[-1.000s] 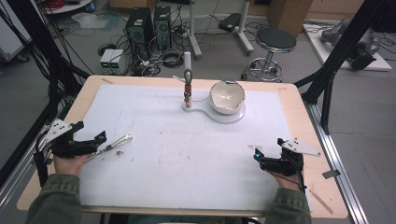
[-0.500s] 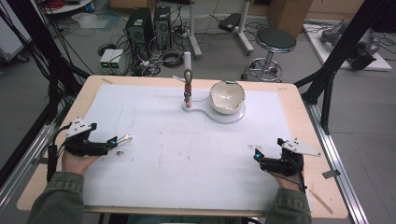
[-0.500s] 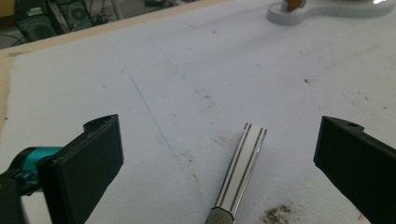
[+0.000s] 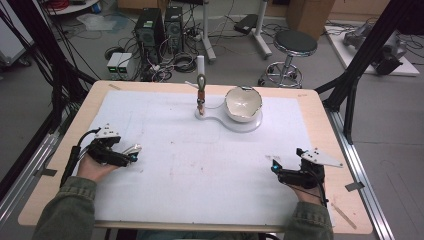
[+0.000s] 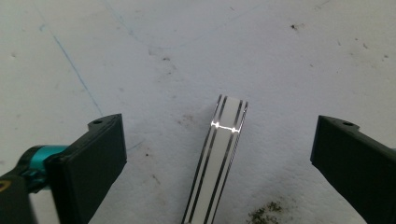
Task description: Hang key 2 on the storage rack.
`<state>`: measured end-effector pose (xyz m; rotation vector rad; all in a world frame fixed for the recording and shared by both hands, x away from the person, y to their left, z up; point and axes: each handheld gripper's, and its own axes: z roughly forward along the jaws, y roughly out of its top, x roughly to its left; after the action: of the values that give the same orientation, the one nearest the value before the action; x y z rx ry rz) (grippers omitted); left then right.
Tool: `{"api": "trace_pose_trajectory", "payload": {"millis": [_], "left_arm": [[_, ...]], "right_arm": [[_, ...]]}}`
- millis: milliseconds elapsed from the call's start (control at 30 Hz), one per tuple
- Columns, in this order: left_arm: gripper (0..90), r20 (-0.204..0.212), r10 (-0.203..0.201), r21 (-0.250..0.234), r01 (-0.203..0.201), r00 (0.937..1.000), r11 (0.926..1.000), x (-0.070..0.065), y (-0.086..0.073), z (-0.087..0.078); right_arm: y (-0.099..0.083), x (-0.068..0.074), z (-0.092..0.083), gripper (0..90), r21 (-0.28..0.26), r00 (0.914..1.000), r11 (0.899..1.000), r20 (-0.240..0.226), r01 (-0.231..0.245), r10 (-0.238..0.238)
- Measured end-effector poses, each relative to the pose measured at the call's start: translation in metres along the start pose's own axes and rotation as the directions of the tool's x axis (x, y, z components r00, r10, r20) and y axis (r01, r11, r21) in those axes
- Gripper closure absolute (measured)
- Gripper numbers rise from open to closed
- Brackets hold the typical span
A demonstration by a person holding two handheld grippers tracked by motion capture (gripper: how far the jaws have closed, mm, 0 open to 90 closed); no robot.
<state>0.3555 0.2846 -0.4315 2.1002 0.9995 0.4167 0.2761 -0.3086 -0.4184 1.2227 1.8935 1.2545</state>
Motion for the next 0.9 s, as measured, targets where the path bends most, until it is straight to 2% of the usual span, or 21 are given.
{"api": "trace_pose_trajectory", "payload": {"millis": [133, 267, 400, 467, 500, 567, 667, 733, 767, 800, 900], "left_arm": [[12.7, 0.030, -0.017, 0.012, 0.017, 0.9994, 0.9998, 0.0041, -0.0009, 0.0010], [24.2, 0.049, -0.010, 0.020, 0.009, 0.9987, 0.9998, 0.0051, -0.0013, 0.0010], [39.7, 0.065, -0.004, 0.032, 0.002, 0.9979, 0.9995, 0.0043, -0.0020, 0.0024], [43.5, 0.036, -0.002, 0.053, 0.001, 0.9993, 0.9986, 0.0042, -0.0022, 0.0041], [43.9, 0.035, -0.007, 0.059, 0.005, 0.9994, 0.9983, 0.0046, -0.0024, 0.0045], [48.3, 0.013, -0.012, 0.057, 0.011, 0.9999, 0.9983, 0.0043, -0.0023, 0.0046], [58.8, -0.019, -0.008, 0.060, 0.009, 0.9998, 0.9981, 0.0049, -0.0024, 0.0036], [70.8, -0.020, -0.004, 0.058, 0.005, 0.9998, 0.9983, 0.0067, -0.0024, 0.0030], [73.4, -0.017, -0.003, 0.056, 0.004, 0.9998, 0.9984, 0.0071, -0.0026, 0.0027], [73.8, -0.019, -0.003, 0.052, 0.004, 0.9998, 0.9987, 0.0063, -0.0027, 0.0028], [74.0, -0.033, 0.037, 0.053, -0.035, 0.9988, 0.9980, 0.0027, -0.0020, 0.0019]], "right_arm": [[0.0000, -0.0001, 0.0006, 0.5, 0.001, 1.0000, 1.000, 0.001, -0.002, 0.002], [-0.0001, -0.0004, 0.0002, 0.5, -0.001, 1.0000, 1.000, 0.001, -0.005, 0.005], [0.0000, -0.0005, 0.0009, 0.6, 0.001, 1.0000, 1.000, 0.000, -0.006, 0.006], [0.0001, -0.0004, 0.0015, 0.5, 0.000, 1.0000, 1.000, 0.000, -0.005, 0.005], [0.0001, 0.0001, 0.0014, 0.5, 0.003, 0.9999, 1.000, -0.002, -0.012, 0.012], [0.0000, -0.0005, 0.0014, 0.6, 0.000, 1.0000, 1.000, 0.000, -0.007, 0.007], [0.0001, -0.0007, 0.0011, 0.5, -0.002, 1.0000, 1.000, -0.002, -0.008, 0.008], [0.0001, -0.0007, 0.0011, 0.6, 0.000, 1.0000, 1.000, 0.000, -0.007, 0.007], [0.0001, -0.0006, 0.0012, 0.6, 0.000, 1.0000, 1.000, -0.001, -0.008, 0.008], [0.0001, -0.0006, 0.0012, 0.6, 0.000, 1.0000, 1.000, 0.000, -0.007, 0.007], [0.0000, -0.0009, 0.0011, 0.6, 0.002, 0.9999, 1.000, 0.000, -0.010, 0.010]]}}
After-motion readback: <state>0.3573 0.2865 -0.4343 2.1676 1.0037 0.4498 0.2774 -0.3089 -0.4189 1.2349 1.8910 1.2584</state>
